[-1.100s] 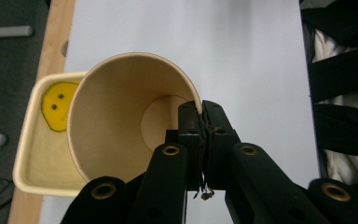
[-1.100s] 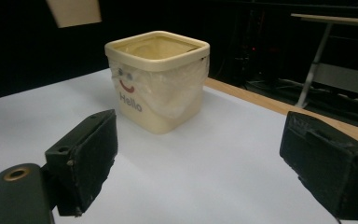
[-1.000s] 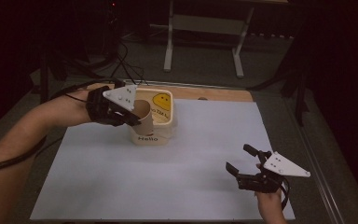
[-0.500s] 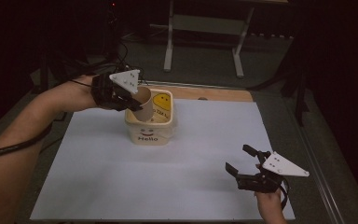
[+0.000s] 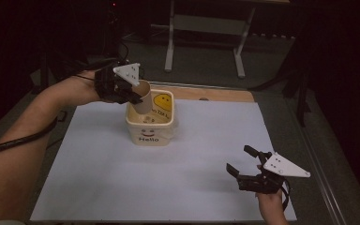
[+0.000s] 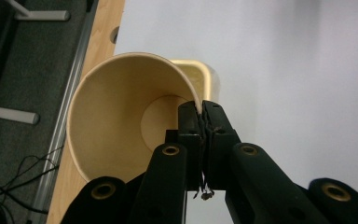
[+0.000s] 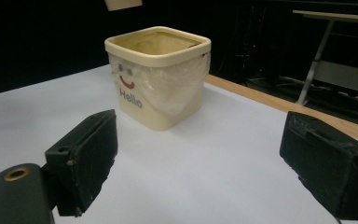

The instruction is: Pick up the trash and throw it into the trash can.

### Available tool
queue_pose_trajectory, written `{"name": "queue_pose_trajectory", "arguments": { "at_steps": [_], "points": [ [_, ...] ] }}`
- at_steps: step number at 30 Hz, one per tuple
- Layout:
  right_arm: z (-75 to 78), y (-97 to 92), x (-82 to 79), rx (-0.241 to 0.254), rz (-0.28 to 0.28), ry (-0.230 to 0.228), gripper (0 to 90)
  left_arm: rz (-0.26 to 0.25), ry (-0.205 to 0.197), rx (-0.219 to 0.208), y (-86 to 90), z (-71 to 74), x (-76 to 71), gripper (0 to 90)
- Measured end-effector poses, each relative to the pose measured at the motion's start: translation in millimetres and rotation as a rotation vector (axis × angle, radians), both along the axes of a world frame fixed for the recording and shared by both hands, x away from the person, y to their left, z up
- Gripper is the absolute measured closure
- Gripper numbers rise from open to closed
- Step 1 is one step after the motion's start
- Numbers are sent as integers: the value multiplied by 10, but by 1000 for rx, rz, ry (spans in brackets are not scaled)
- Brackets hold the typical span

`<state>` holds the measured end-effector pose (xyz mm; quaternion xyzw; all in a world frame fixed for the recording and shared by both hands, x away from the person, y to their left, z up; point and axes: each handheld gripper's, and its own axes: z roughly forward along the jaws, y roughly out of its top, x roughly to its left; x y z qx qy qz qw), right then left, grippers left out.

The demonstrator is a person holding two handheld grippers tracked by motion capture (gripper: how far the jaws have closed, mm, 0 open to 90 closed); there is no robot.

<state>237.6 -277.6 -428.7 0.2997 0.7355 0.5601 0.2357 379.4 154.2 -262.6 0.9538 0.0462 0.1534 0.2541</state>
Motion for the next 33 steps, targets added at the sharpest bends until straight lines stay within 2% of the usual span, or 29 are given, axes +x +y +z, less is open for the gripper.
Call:
{"name": "queue_pose_trajectory", "arguments": {
  "at_steps": [7, 14, 15, 19, 21, 25, 29, 30, 31, 32, 33],
  "points": [
    [-6, 0, 3, -4, 1, 6, 112, 26, 8, -4, -24, -52, 144, 888],
    [-8, -6, 3, -7, 0, 5, 112, 28, 10, 3, -103, -114, 252, 887],
    [-9, -6, 4, -7, 0, 6, 112, 35, 12, -3, -114, -131, 269, 887],
    [-11, -8, 3, -8, 0, 5, 112, 35, 9, 20, -146, -195, 339, 885],
    [-11, -9, 3, -7, 2, 6, 112, 48, 14, 9, -153, -232, 371, 885],
    [-14, -13, 5, -10, 1, 7, 112, 52, 21, 23, -171, -299, 426, 885],
    [-16, -16, 7, -10, 1, 9, 112, 70, 20, 18, -177, -342, 468, 881],
    [-15, -14, 7, -10, 2, 8, 112, 82, 31, -8, -169, -342, 485, 848],
    [-15, -14, 7, -10, 2, 8, 112, 82, 31, -8, -169, -342, 485, 803],
    [-16, -13, 6, -12, 1, 7, 112, 92, 43, -26, -165, -342, 487, 803],
    [-16, -14, 7, -10, 3, 8, 112, 101, 42, -29, -161, -339, 489, 739]
  ]
}}
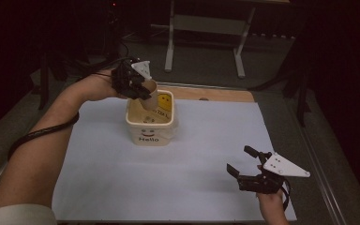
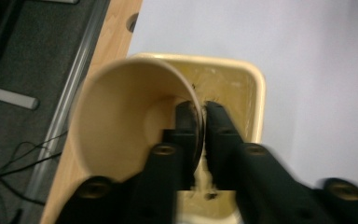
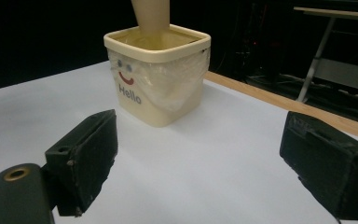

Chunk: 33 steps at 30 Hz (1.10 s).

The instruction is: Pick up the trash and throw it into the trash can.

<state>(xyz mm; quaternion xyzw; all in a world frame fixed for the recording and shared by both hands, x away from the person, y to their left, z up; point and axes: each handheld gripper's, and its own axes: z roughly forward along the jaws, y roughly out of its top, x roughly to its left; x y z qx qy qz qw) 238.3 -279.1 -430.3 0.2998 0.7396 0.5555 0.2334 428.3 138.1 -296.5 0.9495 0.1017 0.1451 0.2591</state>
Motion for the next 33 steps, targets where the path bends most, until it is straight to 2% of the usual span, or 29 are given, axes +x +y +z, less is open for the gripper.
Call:
{"name": "queue_pose_trajectory", "arguments": {
  "at_steps": [1, 3, 6, 9, 11, 12, 13, 15, 16, 19, 21, 22, 23, 25, 29, 30, 31, 32, 33],
  "points": [
    [0, 0, 1, 0, -2, 0, 112, 8, 24, -12, 12, 4, -5, 643],
    [3, 0, 0, 1, 0, 0, 112, 19, 31, -19, 29, 13, -23, 563],
    [5, 5, -1, 2, 1, 0, 112, 52, 16, -28, 67, 47, -60, 442],
    [8, 13, -5, -1, 1, 2, 112, 78, -1, -52, 112, 86, -112, 341],
    [8, 15, -6, -2, 2, 0, 112, 85, 7, -67, 136, 105, -140, 314],
    [10, 16, -4, -1, 1, -1, 112, 89, 11, -76, 153, 113, -162, 234],
    [10, 16, -4, -1, 1, -1, 112, 94, 7, -76, 167, 119, -182, 234],
    [10, 16, -3, 0, 1, 0, 112, 111, 6, -98, 206, 130, -228, 164],
    [10, 16, -3, -1, 1, -1, 112, 122, -6, -98, 225, 132, -246, 159],
    [11, 17, -3, 0, 2, -1, 112, 147, -43, -76, 284, 116, -326, 44],
    [11, 19, 0, 0, 2, 0, 112, 152, -36, -75, 340, 108, -360, 28],
    [11, 21, 0, -1, 2, 1, 112, 165, -55, -73, 363, 100, -389, 19],
    [11, 20, 1, 1, 3, 1, 112, 165, -52, -81, 393, 94, -407, 19],
    [10, 22, 3, 0, 3, 1, 112, 172, -26, -101, 446, 81, -430, 5],
    [7, 30, 7, -2, 8, 4, 112, 185, -14, -135, 512, 35, -511, 5],
    [7, 30, 7, -2, 8, 4, 112, 182, -7, -154, 528, 23, -537, 5],
    [6, 32, 7, -5, 7, 2, 112, 186, -5, -152, 538, 11, -561, 5],
    [6, 31, 8, -4, 7, 2, 112, 176, -12, -170, 565, -4, -605, 5],
    [6, 31, 10, -1, 7, 4, 112, 176, 4, -190, 580, -9, -620, 5]
  ]
}}
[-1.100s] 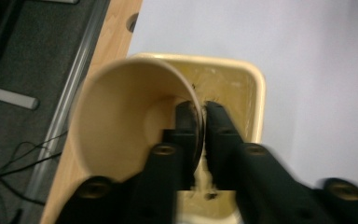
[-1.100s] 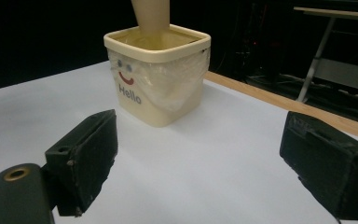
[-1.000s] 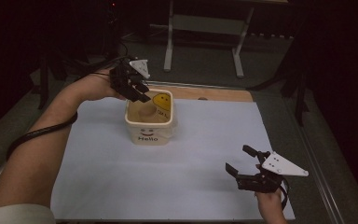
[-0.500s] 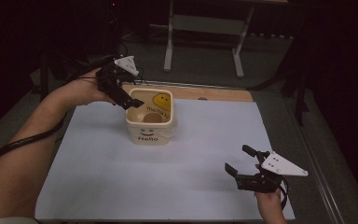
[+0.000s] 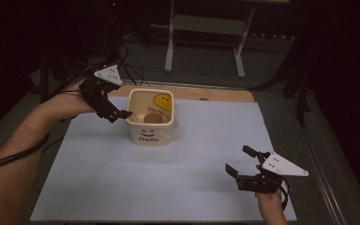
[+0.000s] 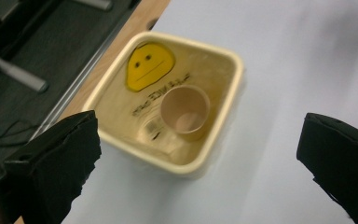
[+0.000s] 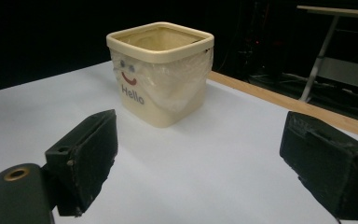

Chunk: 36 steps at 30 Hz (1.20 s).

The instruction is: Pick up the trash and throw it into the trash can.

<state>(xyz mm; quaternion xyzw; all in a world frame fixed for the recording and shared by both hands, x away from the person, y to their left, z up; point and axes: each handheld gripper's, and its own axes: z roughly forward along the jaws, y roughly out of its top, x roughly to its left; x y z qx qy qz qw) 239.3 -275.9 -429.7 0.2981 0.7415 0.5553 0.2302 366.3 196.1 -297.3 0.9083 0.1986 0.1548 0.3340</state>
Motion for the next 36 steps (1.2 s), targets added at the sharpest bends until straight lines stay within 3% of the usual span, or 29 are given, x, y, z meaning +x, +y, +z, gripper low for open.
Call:
{"name": "queue_pose_trajectory", "arguments": {
  "at_steps": [2, 4, 5, 10, 16, 36],
  "points": [
    [3, 3, -3, -1, -1, -1, 112, -4, 18, -28, 40, -17, -49, 5],
    [5, 6, -4, 1, 0, 1, 112, -4, 16, -33, 62, -40, -97, 5],
    [7, 9, -6, 2, 0, 1, 112, -13, 37, -32, 85, -73, -148, 5],
    [12, 20, -5, 1, -1, -2, 112, -15, 41, -46, 138, -147, -265, 6],
    [10, 26, -2, 3, 2, -2, 112, -32, 49, -98, 221, -268, -464, 6],
    [10, 20, -8, -1, 2, -4, 112, -83, 82, -131, 263, -700, -888, 6]
  ]
}}
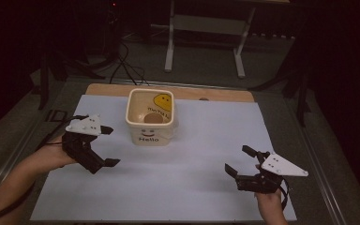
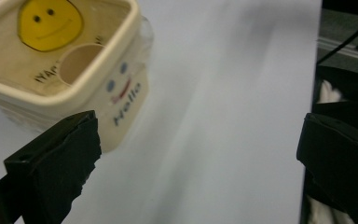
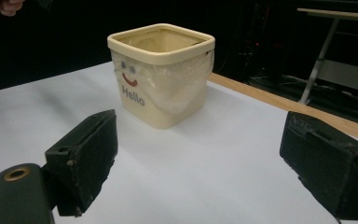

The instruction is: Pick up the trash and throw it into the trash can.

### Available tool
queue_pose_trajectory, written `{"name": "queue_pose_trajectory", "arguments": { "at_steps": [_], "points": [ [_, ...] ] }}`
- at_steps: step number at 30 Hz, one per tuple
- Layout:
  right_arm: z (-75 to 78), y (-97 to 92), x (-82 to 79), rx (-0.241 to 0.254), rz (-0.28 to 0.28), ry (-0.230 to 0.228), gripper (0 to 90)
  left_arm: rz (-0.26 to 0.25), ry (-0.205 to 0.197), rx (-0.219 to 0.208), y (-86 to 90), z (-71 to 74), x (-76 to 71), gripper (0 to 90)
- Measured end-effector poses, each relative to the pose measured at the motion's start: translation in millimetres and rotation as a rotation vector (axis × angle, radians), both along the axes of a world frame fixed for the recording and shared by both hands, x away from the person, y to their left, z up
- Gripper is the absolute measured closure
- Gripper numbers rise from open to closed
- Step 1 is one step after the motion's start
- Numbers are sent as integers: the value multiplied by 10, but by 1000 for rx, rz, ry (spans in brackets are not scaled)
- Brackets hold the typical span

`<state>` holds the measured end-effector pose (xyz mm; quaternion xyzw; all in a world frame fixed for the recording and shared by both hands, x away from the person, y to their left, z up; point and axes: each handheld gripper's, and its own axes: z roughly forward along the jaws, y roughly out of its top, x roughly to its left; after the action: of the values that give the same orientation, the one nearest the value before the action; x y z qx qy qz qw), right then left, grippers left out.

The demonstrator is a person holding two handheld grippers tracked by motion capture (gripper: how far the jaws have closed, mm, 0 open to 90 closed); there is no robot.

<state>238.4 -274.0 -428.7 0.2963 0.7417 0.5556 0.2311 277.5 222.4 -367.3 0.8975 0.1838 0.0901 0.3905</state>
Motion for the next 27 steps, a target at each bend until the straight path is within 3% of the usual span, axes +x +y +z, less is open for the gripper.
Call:
{"name": "queue_pose_trajectory", "arguments": {
  "at_steps": [13, 27],
  "points": [
    [-1, 0, 1, 2, -1, 1, 112, -3, 36, 3, 26, -297, -195, 6],
    [-14, -7, 3, -6, -4, -2, 112, 3, 60, -46, 42, -586, -352, 6]
  ]
}}
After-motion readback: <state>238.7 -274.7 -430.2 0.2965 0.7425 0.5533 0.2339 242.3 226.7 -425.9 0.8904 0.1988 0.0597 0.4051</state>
